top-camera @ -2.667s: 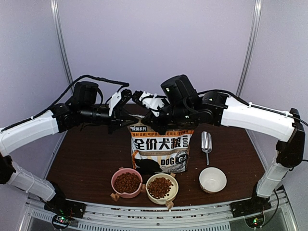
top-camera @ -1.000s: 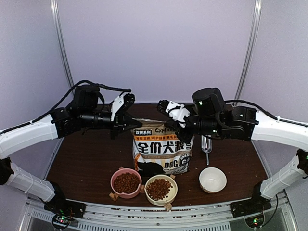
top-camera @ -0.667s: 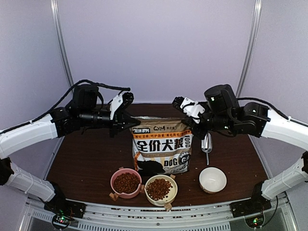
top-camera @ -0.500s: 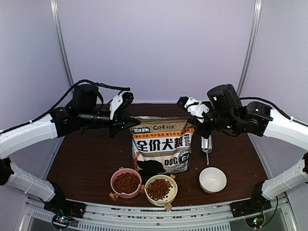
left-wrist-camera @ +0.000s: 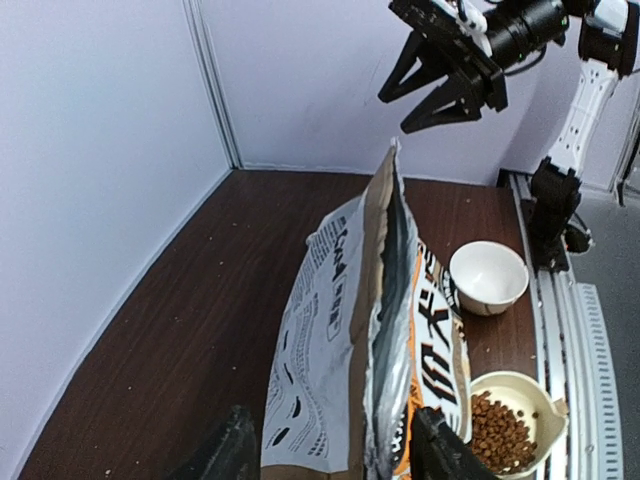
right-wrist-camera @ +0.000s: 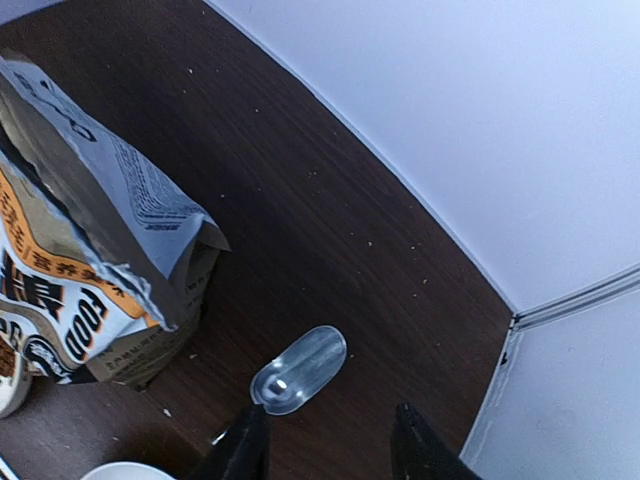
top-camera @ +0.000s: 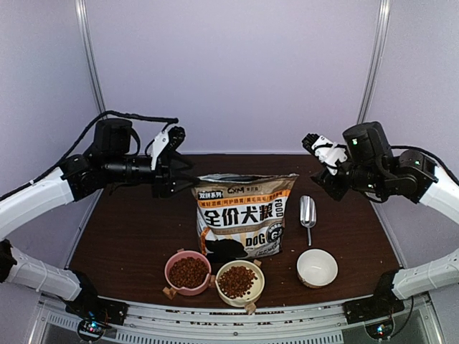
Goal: Serve the pet food
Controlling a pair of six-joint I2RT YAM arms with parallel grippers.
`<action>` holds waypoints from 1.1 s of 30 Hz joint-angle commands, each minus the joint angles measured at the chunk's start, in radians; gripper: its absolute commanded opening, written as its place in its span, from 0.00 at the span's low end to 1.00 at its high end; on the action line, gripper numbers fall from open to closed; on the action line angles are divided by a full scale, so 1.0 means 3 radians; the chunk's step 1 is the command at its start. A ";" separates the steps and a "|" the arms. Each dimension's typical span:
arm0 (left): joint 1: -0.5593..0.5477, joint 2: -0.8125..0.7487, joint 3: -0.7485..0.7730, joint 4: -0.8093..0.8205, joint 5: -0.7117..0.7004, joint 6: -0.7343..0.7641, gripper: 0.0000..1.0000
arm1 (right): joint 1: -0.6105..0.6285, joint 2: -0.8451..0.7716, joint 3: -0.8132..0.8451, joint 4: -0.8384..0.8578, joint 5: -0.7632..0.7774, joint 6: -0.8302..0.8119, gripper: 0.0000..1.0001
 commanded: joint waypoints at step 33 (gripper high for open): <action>-0.0901 0.1186 0.1768 -0.1257 -0.1652 0.0749 0.92 | -0.0102 0.0070 0.0010 0.0914 -0.1461 0.0145 0.63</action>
